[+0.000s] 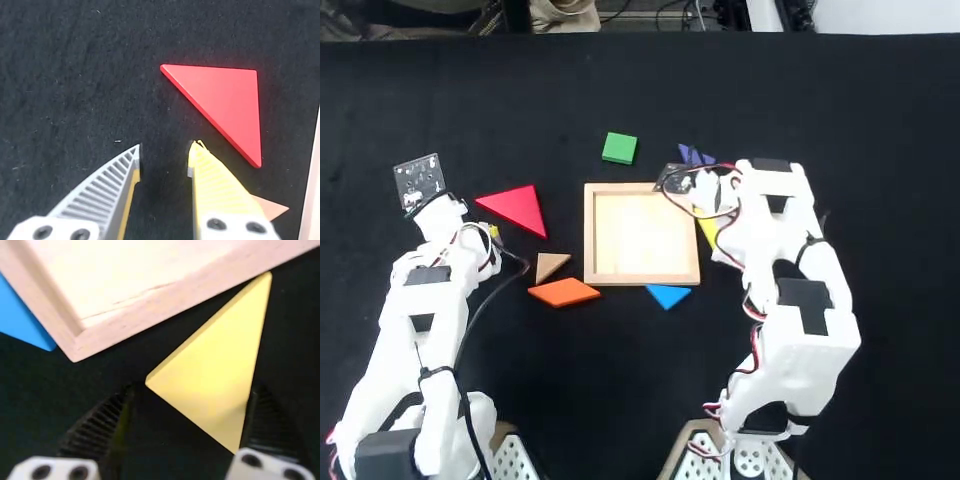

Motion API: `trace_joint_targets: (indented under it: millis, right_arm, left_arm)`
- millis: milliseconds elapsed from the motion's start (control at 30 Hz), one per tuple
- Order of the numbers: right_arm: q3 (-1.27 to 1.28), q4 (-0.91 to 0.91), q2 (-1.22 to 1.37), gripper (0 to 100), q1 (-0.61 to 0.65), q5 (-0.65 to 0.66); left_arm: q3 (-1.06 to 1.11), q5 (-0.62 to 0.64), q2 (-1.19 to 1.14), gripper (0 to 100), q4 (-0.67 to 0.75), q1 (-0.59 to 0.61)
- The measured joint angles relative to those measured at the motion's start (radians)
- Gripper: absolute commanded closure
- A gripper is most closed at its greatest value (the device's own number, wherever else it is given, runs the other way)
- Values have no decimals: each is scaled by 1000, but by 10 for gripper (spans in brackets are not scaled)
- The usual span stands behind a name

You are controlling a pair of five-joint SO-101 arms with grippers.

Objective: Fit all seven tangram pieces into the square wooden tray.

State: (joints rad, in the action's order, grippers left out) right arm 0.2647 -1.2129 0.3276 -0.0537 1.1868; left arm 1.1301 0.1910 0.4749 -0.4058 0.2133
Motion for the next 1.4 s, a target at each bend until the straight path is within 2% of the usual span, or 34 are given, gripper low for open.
trace_joint_targets:
  millis: [367, 600, 800, 1067, 1167, 1400]
  right_arm:
    - [0, 11, 2, 669, 0, 0]
    - [3, 71, 2, 669, 8, -77]
    - [6, 86, 2, 678, 8, -86]
    - [2, 117, 0, 946, 6, -89]
    - [-5, 124, 0, 974, 6, -89]
    - [0, 153, 0, 973, 6, -89]
  left_arm:
    - [0, 0, 0, 834, 0, 0]
    - [0, 0, 0, 834, 0, 0]
    - [0, 0, 0, 834, 0, 0]
    - [0, 0, 0, 834, 0, 0]
    - [0, 0, 0, 834, 0, 0]
    - [0, 0, 0, 834, 0, 0]
